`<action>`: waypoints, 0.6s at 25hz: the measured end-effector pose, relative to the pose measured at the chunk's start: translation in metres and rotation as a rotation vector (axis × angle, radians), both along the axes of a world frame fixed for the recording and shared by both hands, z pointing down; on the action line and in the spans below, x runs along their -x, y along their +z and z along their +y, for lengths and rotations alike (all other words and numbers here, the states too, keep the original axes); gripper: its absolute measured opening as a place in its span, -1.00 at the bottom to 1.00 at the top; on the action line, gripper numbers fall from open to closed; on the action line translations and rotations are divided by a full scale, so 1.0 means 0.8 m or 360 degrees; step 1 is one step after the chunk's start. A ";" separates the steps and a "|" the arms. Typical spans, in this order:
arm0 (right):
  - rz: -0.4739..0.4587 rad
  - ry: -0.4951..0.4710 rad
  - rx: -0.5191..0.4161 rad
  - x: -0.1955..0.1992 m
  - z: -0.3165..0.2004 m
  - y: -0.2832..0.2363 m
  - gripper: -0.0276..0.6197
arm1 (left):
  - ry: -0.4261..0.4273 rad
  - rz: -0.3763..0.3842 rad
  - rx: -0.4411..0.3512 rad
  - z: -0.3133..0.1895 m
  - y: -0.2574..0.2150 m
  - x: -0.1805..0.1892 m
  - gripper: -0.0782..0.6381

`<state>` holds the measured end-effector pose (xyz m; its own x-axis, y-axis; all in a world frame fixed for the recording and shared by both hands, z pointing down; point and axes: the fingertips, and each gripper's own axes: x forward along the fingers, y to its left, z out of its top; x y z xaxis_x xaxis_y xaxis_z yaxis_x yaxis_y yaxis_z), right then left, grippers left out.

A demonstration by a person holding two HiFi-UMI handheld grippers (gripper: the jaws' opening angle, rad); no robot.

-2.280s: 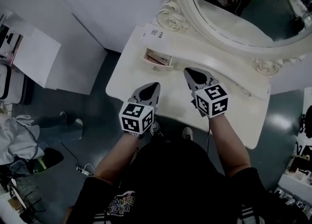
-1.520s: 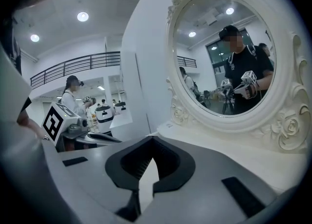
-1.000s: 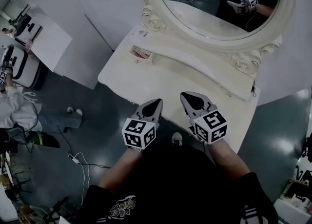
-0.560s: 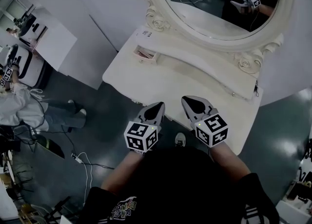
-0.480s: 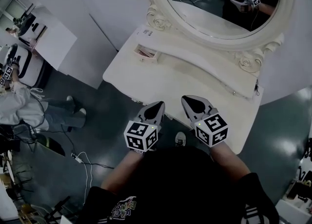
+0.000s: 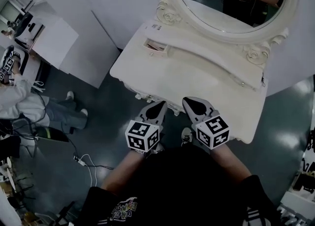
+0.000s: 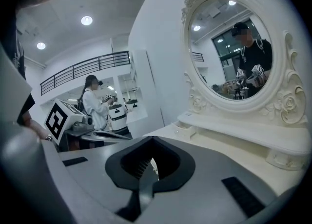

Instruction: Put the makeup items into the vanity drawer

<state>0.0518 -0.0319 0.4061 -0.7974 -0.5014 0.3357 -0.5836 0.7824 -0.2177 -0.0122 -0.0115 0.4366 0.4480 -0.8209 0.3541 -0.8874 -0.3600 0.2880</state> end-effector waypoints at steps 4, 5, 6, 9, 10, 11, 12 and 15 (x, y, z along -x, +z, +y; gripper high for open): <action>0.0017 0.0036 0.0009 0.022 0.030 0.007 -0.82 | 0.0036 0.0015 0.0004 0.023 0.005 0.023 -0.78; 0.0022 0.0046 0.0013 0.025 0.037 0.010 -0.82 | 0.0045 0.0019 0.0005 0.029 0.007 0.027 -0.78; 0.0025 0.0056 0.0016 0.029 0.044 0.012 -0.82 | 0.0054 0.0022 0.0008 0.035 0.009 0.031 -0.78; 0.0031 0.0090 0.0026 0.041 0.065 0.016 -0.82 | 0.0090 0.0026 0.0021 0.056 0.013 0.044 -0.78; 0.0031 0.0102 0.0030 0.045 0.073 0.018 -0.82 | 0.0103 0.0026 0.0028 0.064 0.015 0.047 -0.78; 0.0031 0.0113 0.0036 0.048 0.080 0.020 -0.82 | 0.0116 0.0027 0.0035 0.071 0.018 0.051 -0.78; 0.0031 0.0123 0.0043 0.052 0.088 0.023 -0.82 | 0.0127 0.0027 0.0042 0.078 0.021 0.054 -0.78; 0.0032 0.0147 0.0059 0.057 0.108 0.032 -0.82 | 0.0157 0.0025 0.0053 0.094 0.028 0.060 -0.78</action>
<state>0.0059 0.0543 0.4314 -0.7413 -0.5594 0.3709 -0.6574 0.7166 -0.2330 -0.0602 0.0638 0.4588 0.5317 -0.7604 0.3729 -0.8434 -0.4352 0.3150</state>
